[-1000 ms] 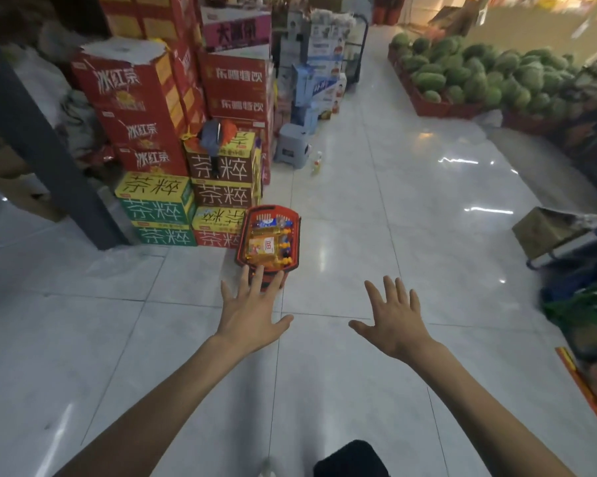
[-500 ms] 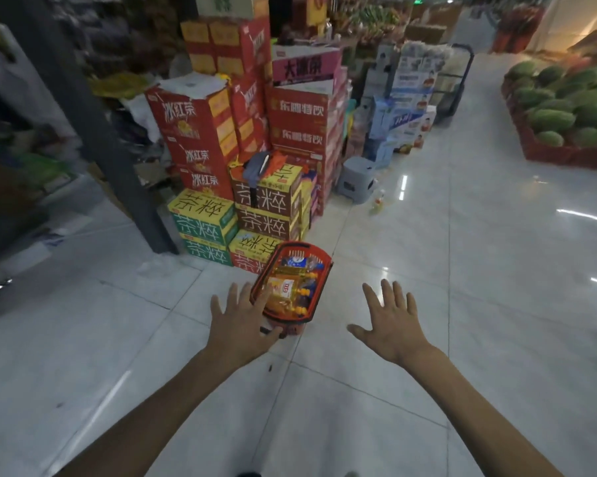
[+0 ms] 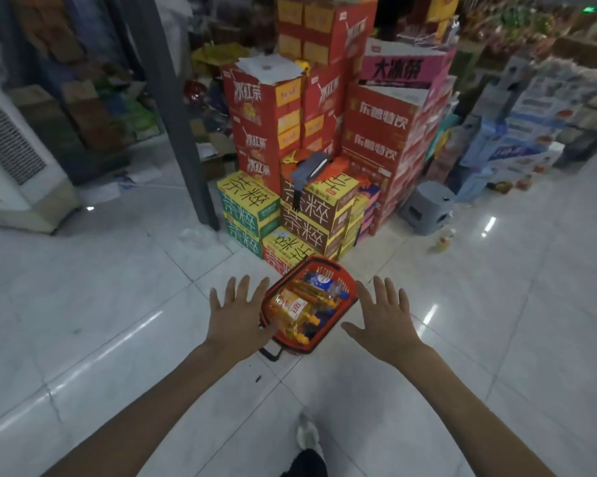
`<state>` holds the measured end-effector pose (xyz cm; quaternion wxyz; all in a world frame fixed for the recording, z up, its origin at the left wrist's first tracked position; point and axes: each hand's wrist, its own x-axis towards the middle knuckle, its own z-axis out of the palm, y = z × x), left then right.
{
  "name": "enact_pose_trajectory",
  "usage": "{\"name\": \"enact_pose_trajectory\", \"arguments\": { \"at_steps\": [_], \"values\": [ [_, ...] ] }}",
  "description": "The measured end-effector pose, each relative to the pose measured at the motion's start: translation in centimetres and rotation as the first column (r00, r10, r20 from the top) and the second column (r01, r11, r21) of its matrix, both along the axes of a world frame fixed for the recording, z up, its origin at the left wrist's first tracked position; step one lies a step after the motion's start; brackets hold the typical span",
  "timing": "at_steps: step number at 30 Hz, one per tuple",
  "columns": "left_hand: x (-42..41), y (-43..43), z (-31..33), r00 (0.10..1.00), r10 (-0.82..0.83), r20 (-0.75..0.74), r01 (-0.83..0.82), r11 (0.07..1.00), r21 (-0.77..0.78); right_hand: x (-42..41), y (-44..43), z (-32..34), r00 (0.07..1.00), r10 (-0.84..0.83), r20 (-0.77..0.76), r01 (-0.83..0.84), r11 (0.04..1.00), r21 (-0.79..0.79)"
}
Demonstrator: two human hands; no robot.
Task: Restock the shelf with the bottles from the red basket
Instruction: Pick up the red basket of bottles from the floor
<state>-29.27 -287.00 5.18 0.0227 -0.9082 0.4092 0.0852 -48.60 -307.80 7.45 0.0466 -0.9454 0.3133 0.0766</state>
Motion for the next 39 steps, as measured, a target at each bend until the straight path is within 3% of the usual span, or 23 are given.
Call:
{"name": "enact_pose_trajectory", "arguments": {
  "at_steps": [5,10,21,32,39],
  "values": [
    [2.2,-6.8,-1.9,0.977,0.191,-0.095,-0.197,0.978,-0.061,3.4,-9.1,0.9,0.99,0.098,-0.098,-0.1,0.995,-0.013],
    [3.3,-12.8,-2.8,0.964,0.251,-0.084,-0.255,0.966,-0.042,6.3,-16.8,1.0,0.977,0.157,-0.142,-0.161,0.987,-0.012],
    [3.8,-21.6,-2.9,0.902,0.424,-0.08,-0.426,0.905,0.004,11.1,-28.7,-2.7,0.91,0.407,-0.076,-0.404,0.913,0.055],
    [1.0,-26.3,-5.7,0.724,0.682,-0.101,-0.684,0.729,0.025,18.2,-39.4,-6.9,0.808,0.567,-0.161,-0.544,0.822,0.167],
    [3.1,-26.7,-13.8,0.588,0.773,-0.236,-0.773,0.624,0.117,24.4,-39.3,-14.1,0.738,0.653,-0.167,-0.622,0.755,0.205]
  ]
}}
